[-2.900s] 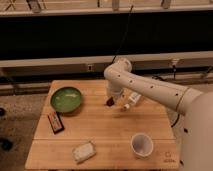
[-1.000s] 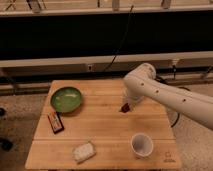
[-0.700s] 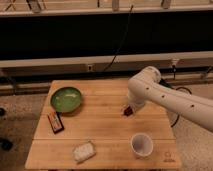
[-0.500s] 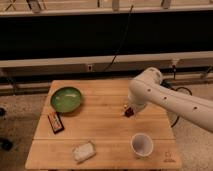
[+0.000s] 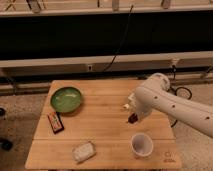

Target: Place the pepper in the ceramic cup

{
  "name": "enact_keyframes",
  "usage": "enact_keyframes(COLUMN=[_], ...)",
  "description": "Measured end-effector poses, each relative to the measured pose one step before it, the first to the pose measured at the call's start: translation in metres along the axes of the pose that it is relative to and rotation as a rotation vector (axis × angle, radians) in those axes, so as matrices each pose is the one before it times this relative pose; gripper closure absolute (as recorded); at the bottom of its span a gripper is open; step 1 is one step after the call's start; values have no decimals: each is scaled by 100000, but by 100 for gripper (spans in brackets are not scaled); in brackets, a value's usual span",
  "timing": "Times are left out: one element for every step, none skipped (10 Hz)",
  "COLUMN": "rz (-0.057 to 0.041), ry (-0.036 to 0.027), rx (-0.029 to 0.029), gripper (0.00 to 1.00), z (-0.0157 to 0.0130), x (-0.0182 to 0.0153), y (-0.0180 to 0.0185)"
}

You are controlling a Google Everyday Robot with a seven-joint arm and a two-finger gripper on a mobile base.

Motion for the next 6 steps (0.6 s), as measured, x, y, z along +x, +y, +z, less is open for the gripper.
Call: enact_keyframes(rz=[-669,549,435,566,-223,-351], ry=[-102,-619,-647,-848,-380,-573], rx=[-179,-224,-789,-770,55,92], gripper=[100,100,100,100,100,100], z=[-117,-12,88,16,30,80], x=[-218,-170,-305,-359,-140,-242], y=[44,351,770,1006,144,131])
